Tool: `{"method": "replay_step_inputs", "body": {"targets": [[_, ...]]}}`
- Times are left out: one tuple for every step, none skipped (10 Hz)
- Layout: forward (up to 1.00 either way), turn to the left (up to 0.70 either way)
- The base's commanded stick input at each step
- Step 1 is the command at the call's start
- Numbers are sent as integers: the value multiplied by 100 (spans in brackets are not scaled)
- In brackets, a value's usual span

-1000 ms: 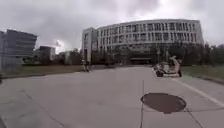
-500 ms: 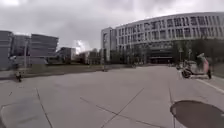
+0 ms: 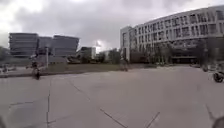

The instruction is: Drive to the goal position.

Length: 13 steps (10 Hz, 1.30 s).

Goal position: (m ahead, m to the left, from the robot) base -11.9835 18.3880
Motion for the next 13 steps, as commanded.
{"method": "replay_step_inputs", "body": {"targets": [[85, 34], [85, 34], [85, 34], [85, 34], [85, 34], [85, 34], [85, 34], [85, 34], [85, 34], [85, 34], [85, 34], [85, 34], [85, 34]]}}
